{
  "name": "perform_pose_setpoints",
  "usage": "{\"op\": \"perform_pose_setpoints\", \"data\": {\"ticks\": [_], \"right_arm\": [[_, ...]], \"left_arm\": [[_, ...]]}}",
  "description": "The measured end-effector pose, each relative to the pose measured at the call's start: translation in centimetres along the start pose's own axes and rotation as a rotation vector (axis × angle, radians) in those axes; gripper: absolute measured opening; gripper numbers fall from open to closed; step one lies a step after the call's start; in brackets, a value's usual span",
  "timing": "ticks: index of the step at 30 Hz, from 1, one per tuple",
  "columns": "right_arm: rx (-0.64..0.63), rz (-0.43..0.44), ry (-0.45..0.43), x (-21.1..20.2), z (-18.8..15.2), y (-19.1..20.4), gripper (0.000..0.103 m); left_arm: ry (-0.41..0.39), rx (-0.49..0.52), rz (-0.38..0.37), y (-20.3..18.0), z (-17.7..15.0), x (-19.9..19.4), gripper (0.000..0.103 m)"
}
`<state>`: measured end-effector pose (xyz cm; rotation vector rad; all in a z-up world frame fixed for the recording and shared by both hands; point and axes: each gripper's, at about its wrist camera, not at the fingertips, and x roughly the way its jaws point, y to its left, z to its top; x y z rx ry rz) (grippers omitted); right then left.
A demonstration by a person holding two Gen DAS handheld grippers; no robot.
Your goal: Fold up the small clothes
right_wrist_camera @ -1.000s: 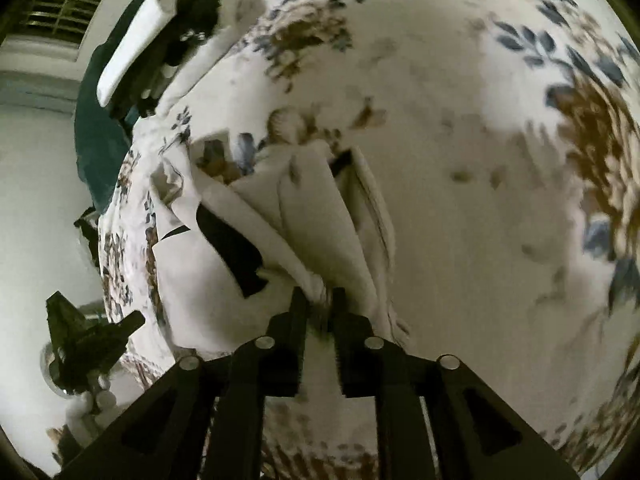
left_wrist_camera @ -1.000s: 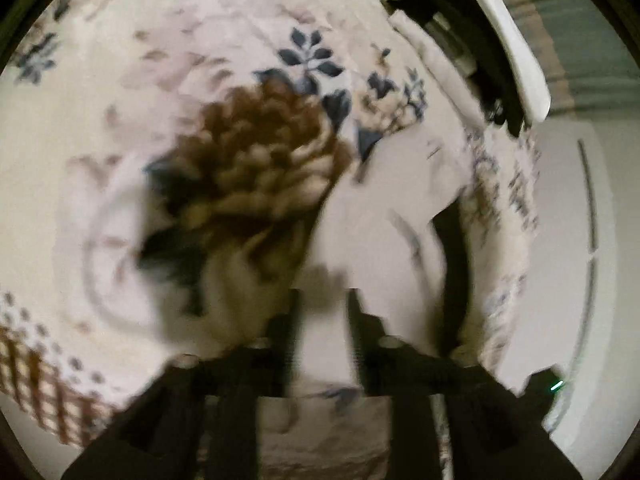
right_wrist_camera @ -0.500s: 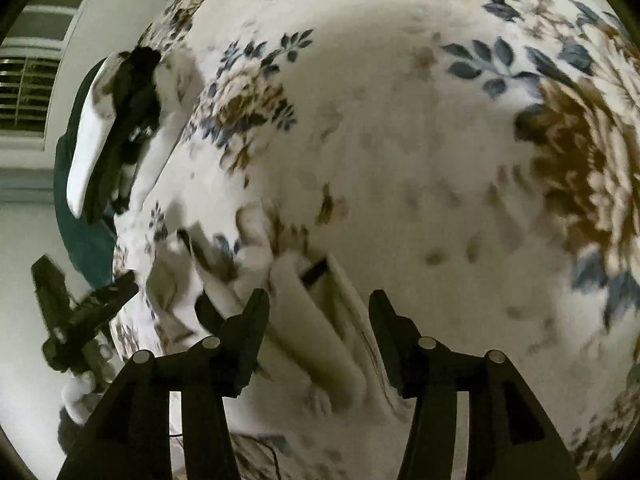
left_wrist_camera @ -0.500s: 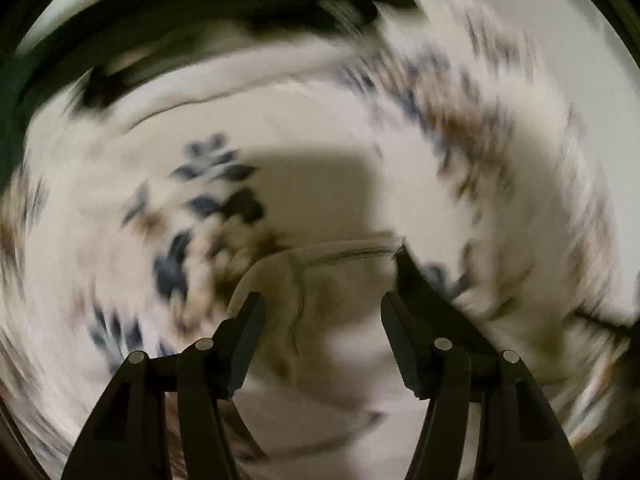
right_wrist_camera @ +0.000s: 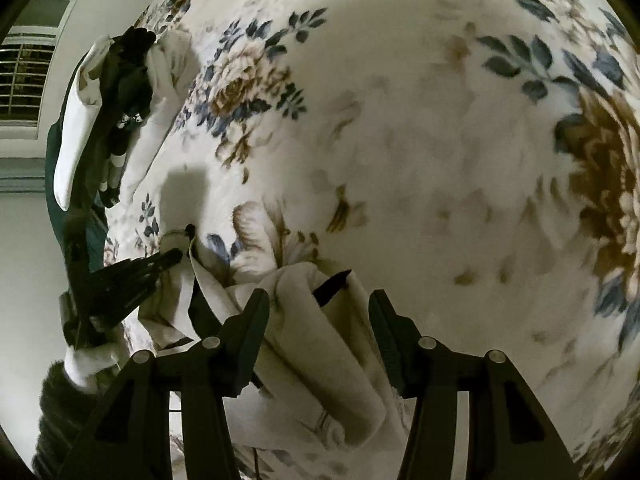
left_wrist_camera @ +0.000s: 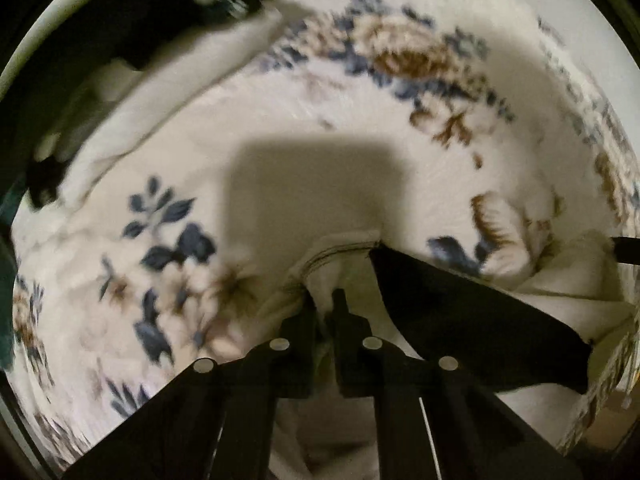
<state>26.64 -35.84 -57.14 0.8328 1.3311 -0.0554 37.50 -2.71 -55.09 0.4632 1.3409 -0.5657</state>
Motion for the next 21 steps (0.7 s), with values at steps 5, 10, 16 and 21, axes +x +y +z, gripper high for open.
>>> {"op": "perform_pose_setpoints", "data": {"ticks": [5,10,16,21], "right_arm": [[-0.014,0.015,-0.013,-1.2,-0.8,0.3,0.054],[-0.039,0.009,-0.016,-2.1,-1.9,0.4,0.054],[-0.049,-0.019,0.022,-1.8,-3.4,-0.4,0.054],[-0.044,-0.028,0.03,-2.5,-4.4,-1.1,0.054]], "left_arm": [[-0.157,-0.189,-0.027,1.0,-6.8,-6.2,0.004],[-0.227,-0.399,-0.073,1.0,-13.7,-9.7,0.004],[-0.102,-0.677,-0.195,1.8,-22.8,-6.4,0.008],[-0.113,-0.941,-0.347,2.9,-28.3,-6.4,0.036]]}}
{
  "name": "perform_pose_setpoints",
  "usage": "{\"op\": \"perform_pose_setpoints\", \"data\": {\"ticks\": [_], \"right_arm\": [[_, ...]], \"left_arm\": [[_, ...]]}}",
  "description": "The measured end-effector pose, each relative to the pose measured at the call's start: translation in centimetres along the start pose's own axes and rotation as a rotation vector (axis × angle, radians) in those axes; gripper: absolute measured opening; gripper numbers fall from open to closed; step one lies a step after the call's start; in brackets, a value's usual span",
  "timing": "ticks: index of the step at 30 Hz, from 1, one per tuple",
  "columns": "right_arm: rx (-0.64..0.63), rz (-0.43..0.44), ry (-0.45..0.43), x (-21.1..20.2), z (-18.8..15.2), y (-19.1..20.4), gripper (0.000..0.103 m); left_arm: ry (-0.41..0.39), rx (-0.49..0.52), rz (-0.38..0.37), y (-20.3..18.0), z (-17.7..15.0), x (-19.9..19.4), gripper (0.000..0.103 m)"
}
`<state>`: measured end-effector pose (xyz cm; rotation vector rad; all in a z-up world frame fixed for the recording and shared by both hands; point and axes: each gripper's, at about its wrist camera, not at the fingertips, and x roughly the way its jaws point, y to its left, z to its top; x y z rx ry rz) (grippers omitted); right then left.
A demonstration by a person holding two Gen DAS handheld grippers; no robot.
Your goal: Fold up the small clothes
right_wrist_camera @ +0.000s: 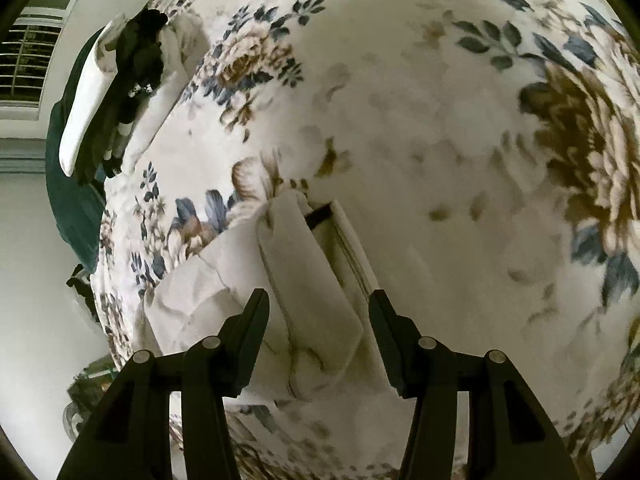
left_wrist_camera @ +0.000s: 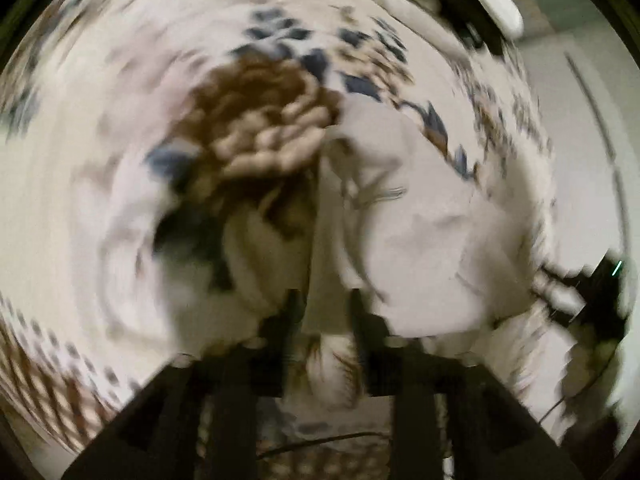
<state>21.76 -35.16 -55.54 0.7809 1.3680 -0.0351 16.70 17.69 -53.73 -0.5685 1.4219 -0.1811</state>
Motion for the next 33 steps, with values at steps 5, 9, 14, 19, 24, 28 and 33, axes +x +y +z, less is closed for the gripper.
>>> {"op": "perform_pose_setpoints", "data": {"ticks": [5,9,14,19,24,28,33], "right_arm": [[0.054,0.055,0.029,-0.7,-2.0,-1.2,0.054],[0.137,0.163,0.055,-0.2,-3.9,-2.4,0.054],[0.219,0.23,0.12,2.1,-5.2,-2.9,0.054],[0.229,0.205,0.071,2.1,-5.0,-2.5,0.011],[0.21,0.185,0.005,-0.9,-4.3,-2.5,0.007],[0.206,0.148,0.024,-2.4,-3.7,-3.3,0.007],[0.123,-0.006,0.115,-0.5,-3.3,-3.8,0.007]], "left_arm": [[-0.035,-0.27,-0.227,2.6,0.3,-1.2,0.061],[0.011,-0.311,-0.26,1.0,1.9,1.3,0.061],[0.009,-0.154,-0.098,-3.6,3.4,3.2,0.009],[-0.054,-0.144,-0.09,-4.2,3.0,1.2,0.003],[-0.09,-0.171,-0.12,-2.8,2.4,-2.3,0.003],[-0.04,-0.129,-0.068,-2.3,1.5,-1.9,0.003],[0.072,-0.132,0.084,-0.5,0.1,1.5,0.004]]}}
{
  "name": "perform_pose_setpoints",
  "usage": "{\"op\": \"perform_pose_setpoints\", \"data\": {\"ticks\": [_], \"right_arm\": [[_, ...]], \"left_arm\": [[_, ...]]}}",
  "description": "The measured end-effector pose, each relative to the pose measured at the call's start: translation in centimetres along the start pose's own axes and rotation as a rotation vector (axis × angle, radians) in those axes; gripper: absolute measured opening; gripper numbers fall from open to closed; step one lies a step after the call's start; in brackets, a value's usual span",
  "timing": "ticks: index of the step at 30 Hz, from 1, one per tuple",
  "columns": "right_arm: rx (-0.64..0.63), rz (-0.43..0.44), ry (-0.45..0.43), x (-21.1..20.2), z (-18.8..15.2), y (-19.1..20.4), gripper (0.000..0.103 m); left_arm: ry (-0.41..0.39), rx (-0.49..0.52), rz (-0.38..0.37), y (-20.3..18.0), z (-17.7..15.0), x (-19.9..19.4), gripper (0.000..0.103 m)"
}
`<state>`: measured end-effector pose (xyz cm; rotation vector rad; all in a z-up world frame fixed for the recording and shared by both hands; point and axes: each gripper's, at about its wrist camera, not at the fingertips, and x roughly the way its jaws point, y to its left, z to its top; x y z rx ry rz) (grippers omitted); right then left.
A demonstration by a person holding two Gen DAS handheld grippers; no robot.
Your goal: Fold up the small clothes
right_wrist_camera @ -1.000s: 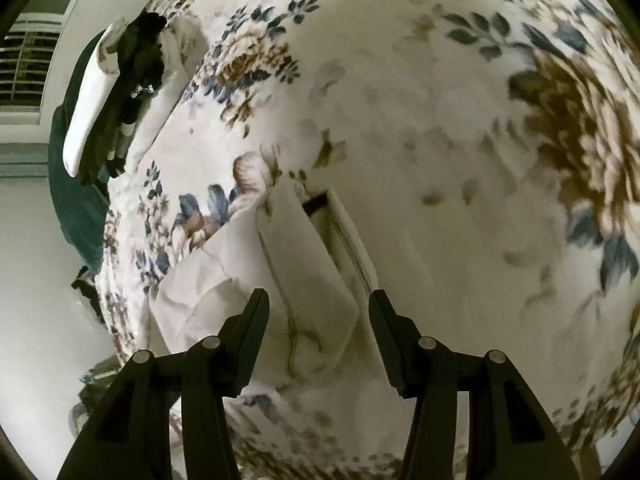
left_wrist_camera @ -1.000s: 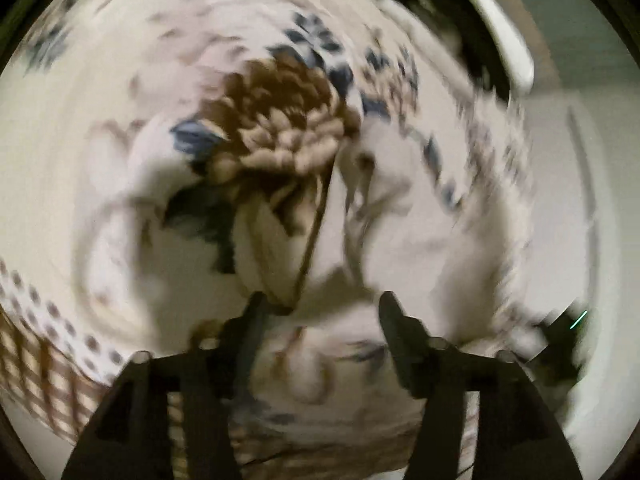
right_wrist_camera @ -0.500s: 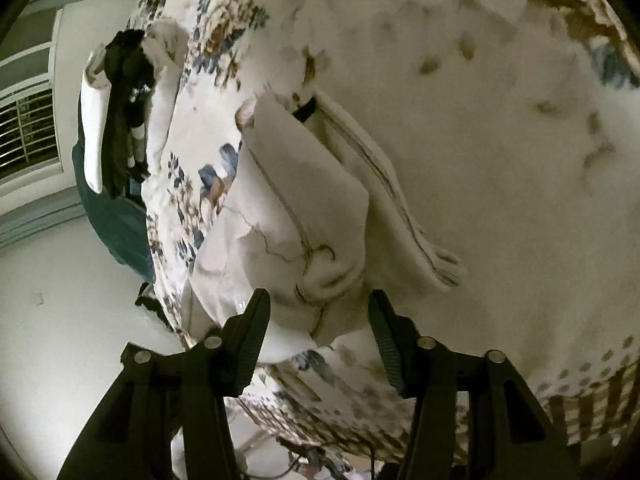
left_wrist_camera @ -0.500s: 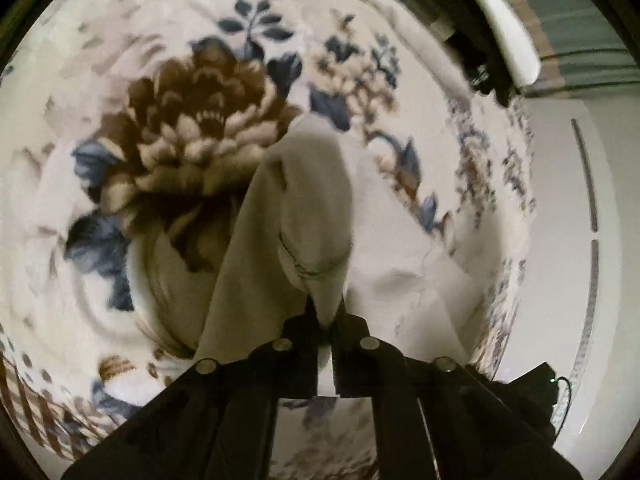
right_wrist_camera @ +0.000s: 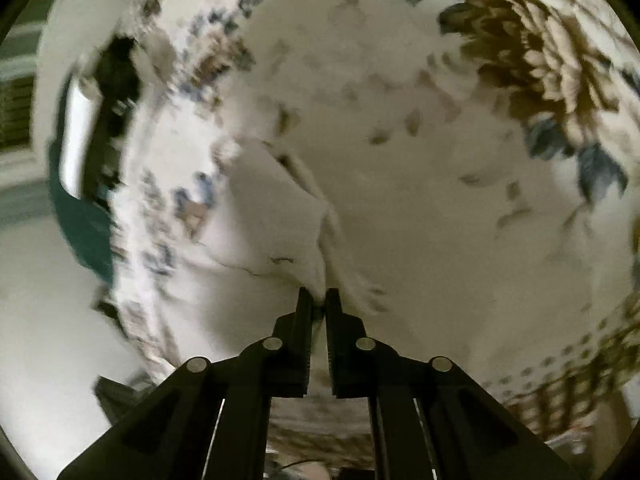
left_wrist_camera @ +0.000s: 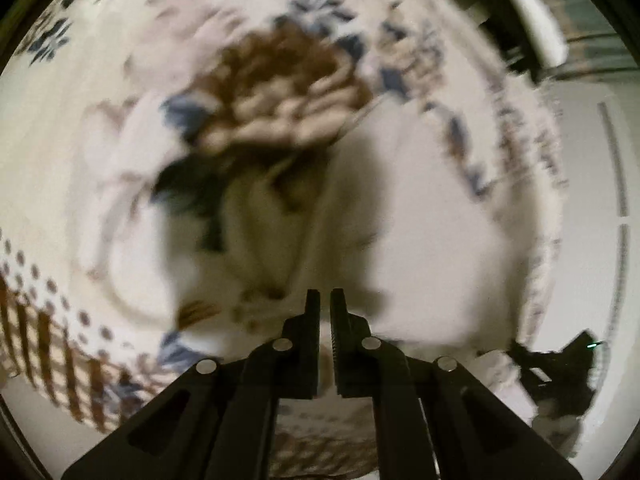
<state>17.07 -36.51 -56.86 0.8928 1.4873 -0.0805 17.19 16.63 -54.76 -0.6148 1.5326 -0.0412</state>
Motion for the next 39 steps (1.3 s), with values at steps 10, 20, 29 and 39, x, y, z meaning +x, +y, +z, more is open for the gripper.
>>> {"op": "perform_pose_setpoints", "data": {"ticks": [10,20,29,39], "right_arm": [[-0.158,-0.113,-0.058,-1.5,0.8,2.9,0.052],[-0.147,-0.09,-0.139,0.2,5.3,5.9,0.067],[-0.16,-0.149,-0.09,2.7,4.9,6.4,0.067],[-0.163,-0.192,-0.123,2.5,4.6,7.7,0.067]], "left_arm": [[-0.17,0.122,0.103,-1.7,1.3,-3.4,0.081],[-0.11,0.229,0.151,-6.0,7.7,2.3,0.084],[0.013,0.294,0.177,-5.7,9.5,8.4,0.103],[0.021,0.288,0.199,-6.4,9.7,8.5,0.103]]}}
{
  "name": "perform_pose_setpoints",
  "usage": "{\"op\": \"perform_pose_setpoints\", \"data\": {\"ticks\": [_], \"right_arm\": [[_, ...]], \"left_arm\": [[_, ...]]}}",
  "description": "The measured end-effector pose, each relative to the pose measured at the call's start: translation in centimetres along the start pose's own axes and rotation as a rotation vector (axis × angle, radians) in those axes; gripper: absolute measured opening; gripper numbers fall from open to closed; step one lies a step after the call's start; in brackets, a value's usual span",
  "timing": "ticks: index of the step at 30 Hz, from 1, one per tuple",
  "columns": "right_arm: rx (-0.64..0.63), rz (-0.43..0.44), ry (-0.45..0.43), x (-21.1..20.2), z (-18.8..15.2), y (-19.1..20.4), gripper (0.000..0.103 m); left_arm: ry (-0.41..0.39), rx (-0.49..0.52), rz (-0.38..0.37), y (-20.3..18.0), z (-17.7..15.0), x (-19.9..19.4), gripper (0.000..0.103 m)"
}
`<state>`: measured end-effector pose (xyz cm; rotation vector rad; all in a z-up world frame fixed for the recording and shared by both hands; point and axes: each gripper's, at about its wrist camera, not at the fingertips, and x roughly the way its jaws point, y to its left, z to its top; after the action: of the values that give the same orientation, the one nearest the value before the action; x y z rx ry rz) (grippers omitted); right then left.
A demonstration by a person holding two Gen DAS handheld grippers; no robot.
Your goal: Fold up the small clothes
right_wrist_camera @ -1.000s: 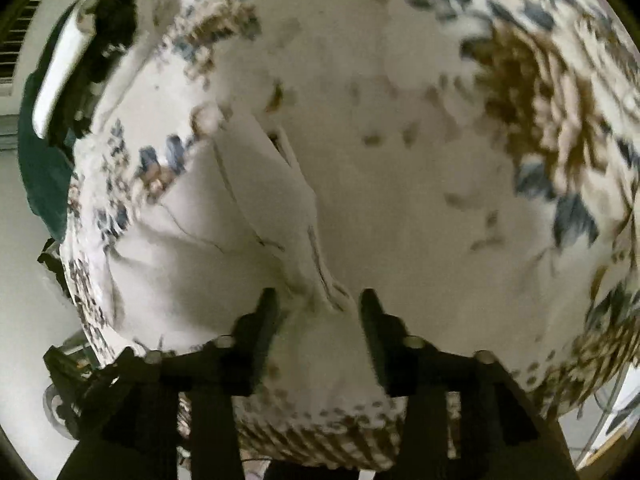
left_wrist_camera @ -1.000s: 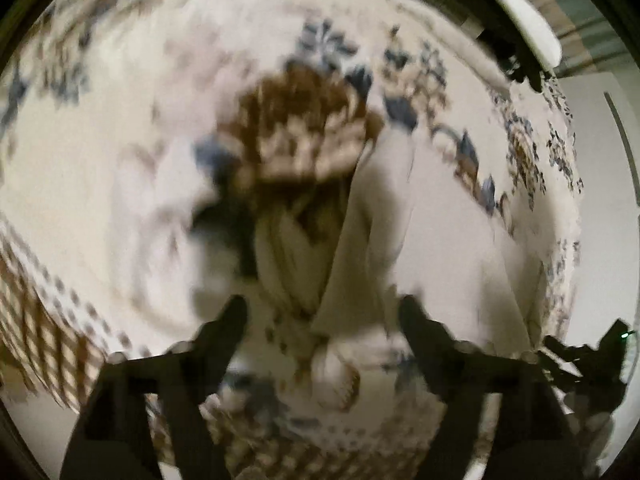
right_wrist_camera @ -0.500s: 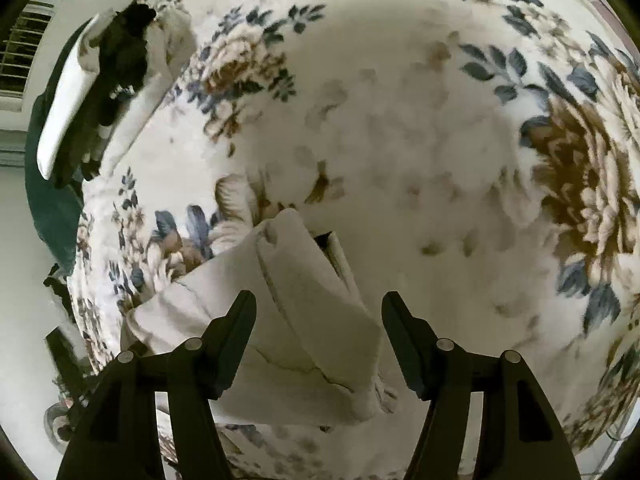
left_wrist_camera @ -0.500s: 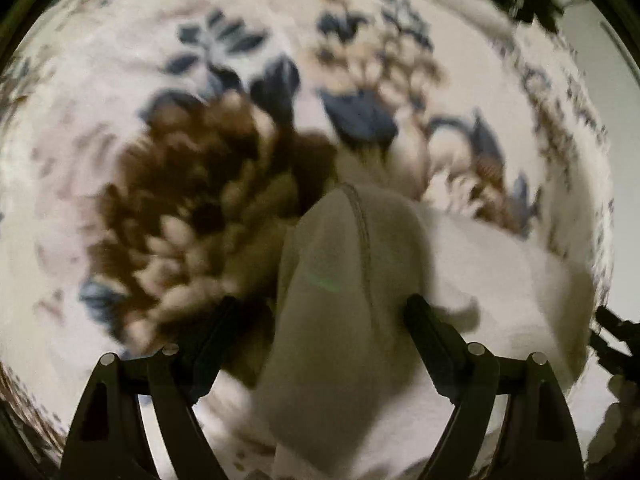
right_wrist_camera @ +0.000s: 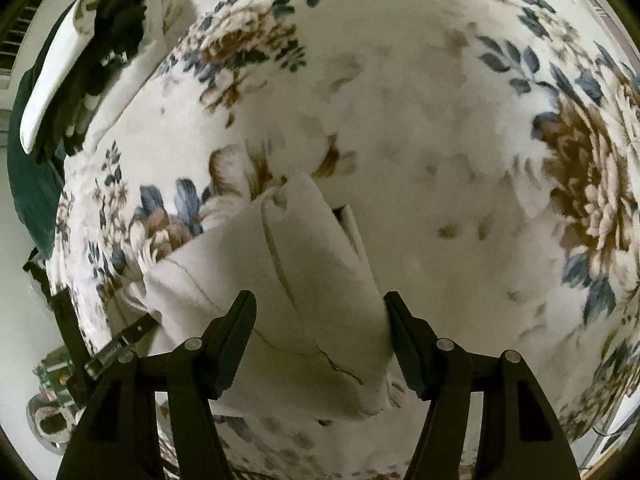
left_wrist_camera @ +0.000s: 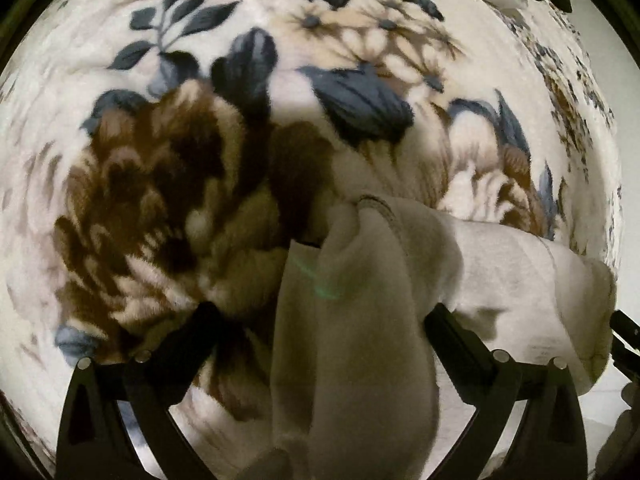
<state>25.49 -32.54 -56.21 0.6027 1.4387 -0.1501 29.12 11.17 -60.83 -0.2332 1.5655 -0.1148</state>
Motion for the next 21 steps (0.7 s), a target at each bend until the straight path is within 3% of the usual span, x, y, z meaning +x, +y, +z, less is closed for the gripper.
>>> {"op": "perform_pose_setpoints", "data": {"ticks": [5,7,10,12,13,14,17,21], "right_arm": [[0.031,0.027,-0.04,-0.4,2.0,-1.2,0.067],[0.032,0.046,-0.042,0.1,2.8,-1.5,0.067],[0.045,0.091,-0.025,1.3,3.7,-2.0,0.067],[0.062,0.13,-0.011,2.0,4.0,-2.2,0.066],[0.069,0.154,-0.007,2.2,4.0,-2.3,0.056],[0.077,0.169,-0.009,2.3,4.1,-2.2,0.038],[0.095,0.151,-0.047,1.9,4.1,-2.2,0.007],[0.153,0.143,-0.084,1.6,4.7,-3.2,0.006]], "left_arm": [[-0.164,0.023,0.03,-0.3,-1.9,-6.0,0.088],[-0.215,-0.002,-0.021,0.2,-2.3,-8.0,0.088],[-0.211,-0.071,-0.137,1.5,-1.0,-8.3,0.086],[-0.209,-0.101,-0.17,2.0,0.4,-7.4,0.067],[-0.193,-0.11,-0.196,2.1,1.2,-6.6,0.034],[-0.171,-0.115,-0.209,2.0,1.8,-5.7,0.007],[-0.17,-0.074,-0.148,1.8,2.0,-5.1,0.006],[-0.171,-0.076,-0.135,3.2,1.7,-4.8,0.006]]}}
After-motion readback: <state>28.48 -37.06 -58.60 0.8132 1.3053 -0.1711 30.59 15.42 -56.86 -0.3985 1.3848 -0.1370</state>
